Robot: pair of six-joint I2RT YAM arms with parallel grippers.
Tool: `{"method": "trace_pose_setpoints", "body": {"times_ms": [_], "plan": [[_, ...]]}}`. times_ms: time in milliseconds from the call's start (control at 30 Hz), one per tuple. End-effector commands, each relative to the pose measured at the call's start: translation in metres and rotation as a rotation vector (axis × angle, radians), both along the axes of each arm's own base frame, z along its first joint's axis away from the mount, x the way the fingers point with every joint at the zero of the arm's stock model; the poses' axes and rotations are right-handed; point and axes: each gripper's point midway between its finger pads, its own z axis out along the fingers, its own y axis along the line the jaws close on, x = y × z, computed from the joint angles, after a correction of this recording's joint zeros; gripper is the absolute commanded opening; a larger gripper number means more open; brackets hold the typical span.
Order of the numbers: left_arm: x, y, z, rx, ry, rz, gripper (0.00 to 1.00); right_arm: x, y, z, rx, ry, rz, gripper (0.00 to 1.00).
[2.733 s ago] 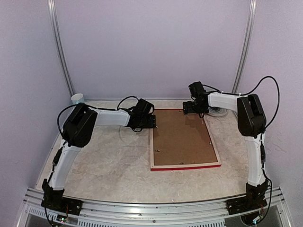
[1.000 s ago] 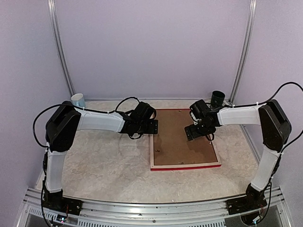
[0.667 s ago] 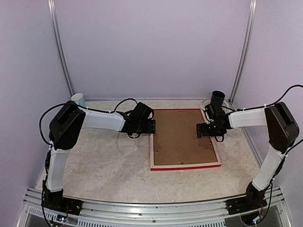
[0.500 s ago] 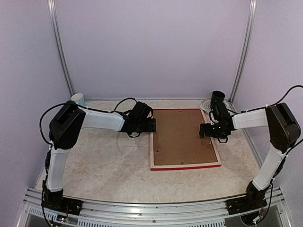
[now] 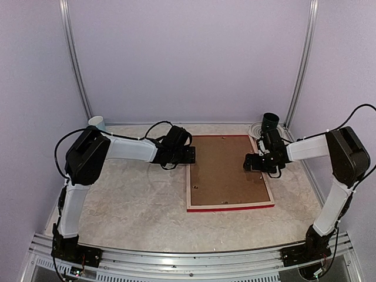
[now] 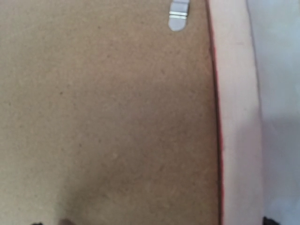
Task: Put the photo into the frame
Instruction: Press the fastener onto the backboard.
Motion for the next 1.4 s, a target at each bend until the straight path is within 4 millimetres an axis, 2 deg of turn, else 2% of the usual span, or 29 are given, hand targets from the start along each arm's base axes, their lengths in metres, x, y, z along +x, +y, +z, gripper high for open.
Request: {"method": "trace_pose_setpoints", "body": {"times_ms": [0,200,533,733,867,1100,1233,1367], "plan": [[0.000,0.002,-0.011,0.036,0.021,-0.026,0.75,-0.001,0.002,-0.005,0.048,0.014,0.003,0.99],[0.002,0.007,-0.021,0.056,0.035,-0.016,0.71,-0.002,0.001,-0.007,0.054,0.024,-0.002,0.99],[0.011,0.002,-0.026,0.083,0.028,-0.016,0.67,-0.004,-0.002,-0.001,0.057,0.001,-0.011,0.99],[0.016,0.006,-0.027,0.103,0.018,0.006,0.56,-0.004,-0.002,-0.001,0.057,0.003,-0.012,0.99],[0.016,0.007,-0.027,0.104,0.018,0.007,0.53,-0.004,-0.002,-0.002,0.057,0.003,-0.014,0.99],[0.016,0.003,-0.034,0.099,0.032,-0.010,0.53,-0.004,-0.003,-0.002,0.058,0.005,-0.016,0.99],[0.017,0.001,-0.026,0.079,0.016,-0.013,0.56,-0.004,-0.003,-0.003,0.058,0.008,-0.018,0.99],[0.021,0.001,-0.027,0.094,0.018,-0.008,0.56,-0.004,-0.004,-0.002,0.058,0.005,-0.020,0.99]]}}
